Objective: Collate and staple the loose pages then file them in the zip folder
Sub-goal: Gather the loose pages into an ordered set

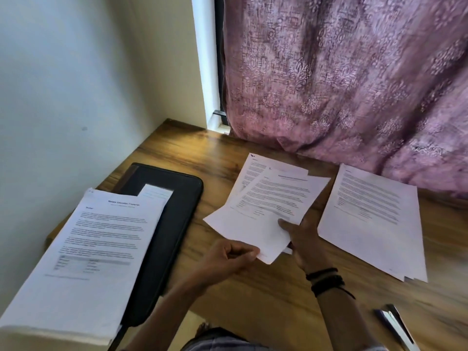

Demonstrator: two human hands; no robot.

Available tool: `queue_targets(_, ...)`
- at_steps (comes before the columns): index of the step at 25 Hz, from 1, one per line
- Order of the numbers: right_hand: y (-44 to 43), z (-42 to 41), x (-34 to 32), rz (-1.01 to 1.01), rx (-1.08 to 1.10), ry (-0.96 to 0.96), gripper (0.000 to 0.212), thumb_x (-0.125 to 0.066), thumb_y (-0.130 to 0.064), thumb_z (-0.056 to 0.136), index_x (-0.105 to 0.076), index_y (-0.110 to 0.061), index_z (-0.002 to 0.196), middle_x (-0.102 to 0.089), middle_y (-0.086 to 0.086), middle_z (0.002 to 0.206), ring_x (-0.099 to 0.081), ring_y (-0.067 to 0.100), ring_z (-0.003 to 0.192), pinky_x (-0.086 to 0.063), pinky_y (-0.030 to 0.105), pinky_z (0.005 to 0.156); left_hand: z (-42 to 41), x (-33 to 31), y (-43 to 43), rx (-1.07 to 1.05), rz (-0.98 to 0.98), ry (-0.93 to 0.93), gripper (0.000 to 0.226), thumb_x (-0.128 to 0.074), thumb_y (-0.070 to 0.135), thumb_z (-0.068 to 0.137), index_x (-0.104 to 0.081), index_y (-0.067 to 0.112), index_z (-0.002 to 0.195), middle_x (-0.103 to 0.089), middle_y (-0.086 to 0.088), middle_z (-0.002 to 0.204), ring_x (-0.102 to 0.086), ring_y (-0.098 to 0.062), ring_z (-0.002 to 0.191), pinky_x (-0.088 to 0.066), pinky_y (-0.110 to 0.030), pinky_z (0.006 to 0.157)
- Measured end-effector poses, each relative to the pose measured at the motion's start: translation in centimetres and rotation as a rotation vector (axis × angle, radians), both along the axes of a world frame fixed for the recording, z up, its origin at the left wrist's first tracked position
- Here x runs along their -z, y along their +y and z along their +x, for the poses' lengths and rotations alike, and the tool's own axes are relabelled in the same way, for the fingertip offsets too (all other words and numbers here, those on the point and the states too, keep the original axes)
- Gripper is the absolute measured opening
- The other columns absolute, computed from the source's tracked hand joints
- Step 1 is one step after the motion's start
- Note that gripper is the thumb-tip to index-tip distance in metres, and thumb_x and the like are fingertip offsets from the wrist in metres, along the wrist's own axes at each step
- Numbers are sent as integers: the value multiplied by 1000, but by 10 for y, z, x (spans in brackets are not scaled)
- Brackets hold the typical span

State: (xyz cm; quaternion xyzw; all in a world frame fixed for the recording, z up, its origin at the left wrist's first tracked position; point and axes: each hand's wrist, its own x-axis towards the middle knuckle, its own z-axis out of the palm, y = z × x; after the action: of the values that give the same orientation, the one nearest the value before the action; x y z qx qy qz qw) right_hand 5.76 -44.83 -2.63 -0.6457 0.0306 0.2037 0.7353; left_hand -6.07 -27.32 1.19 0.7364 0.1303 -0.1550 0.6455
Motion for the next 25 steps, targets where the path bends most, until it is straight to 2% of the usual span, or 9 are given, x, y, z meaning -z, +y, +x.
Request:
queue_targets(4,-26,2,6,2,-3,-50,61,-65,1,89,-43,-21,141,-66,-3,127,-66,19,111,-59,33,85,21,-9,16,-272,27,-76,14,-65,23,91,-70,17,103,-75,-8,85,-67,-20,76,-53,-31,68)
queue_targets(6,-37,1,4,77,-43,-9,54,-64,2,88,-50,-16,136,-68,3,126,-67,26,110,-57,42,90,38,-5,29,-395,114,-110,18,-68,28,88,-67,17,102,-71,-9,94,-65,-19,84,-54,-33,73)
queue_targets(9,-48,0,-2,94,-148,58,41,-66,-5,84,-60,-11,124,-70,10,120,-69,33,106,-55,50,91,58,-2,41,-382,78,-44,47,-77,45,76,-63,16,109,-71,0,104,-68,-18,95,-55,-40,88)
queue_targets(11,-50,0,-6,-16,-212,24,35,-70,-11,81,-65,-12,116,-71,12,118,-71,30,101,-58,45,85,66,-3,42,-341,-17,-27,38,-75,37,80,-66,14,109,-75,-2,103,-72,-23,93,-57,-47,87)
queue_targets(13,-52,4,-4,-157,-217,-65,27,-70,-10,85,-67,-15,111,-72,11,117,-73,24,94,-60,36,78,71,-4,38,-323,22,-126,17,-71,22,87,-71,14,102,-76,-1,99,-73,-21,90,-59,-45,84)
queue_targets(17,-52,7,-3,-17,-189,-27,39,-72,-37,86,-66,-15,118,-73,5,115,-71,27,102,-57,45,87,72,4,25,-338,-3,-261,16,-66,12,90,-70,20,103,-76,6,99,-72,-14,91,-59,-29,77)
queue_targets(20,-45,17,4,-185,-23,60,33,-51,-40,100,-70,-13,100,-76,5,96,-74,23,87,-61,35,75,73,13,32,-406,16,-329,16,-65,7,91,-71,12,105,-76,-2,101,-72,-22,94,-58,-36,79)
queue_targets(23,-40,37,29,-511,179,98,30,-59,-25,96,-66,1,82,-72,19,85,-70,32,79,-59,46,82,78,13,50,-466,39,-360,16,-66,7,90,-71,8,105,-75,-5,100,-72,-22,92,-57,-36,79)
queue_targets(25,-33,46,40,-772,151,-13,35,-66,-28,90,-65,7,86,-70,17,81,-68,33,83,-54,39,76,81,10,62,-478,45,-365,17,-66,8,90,-71,5,106,-75,-9,102,-72,-25,94,-58,-40,83)
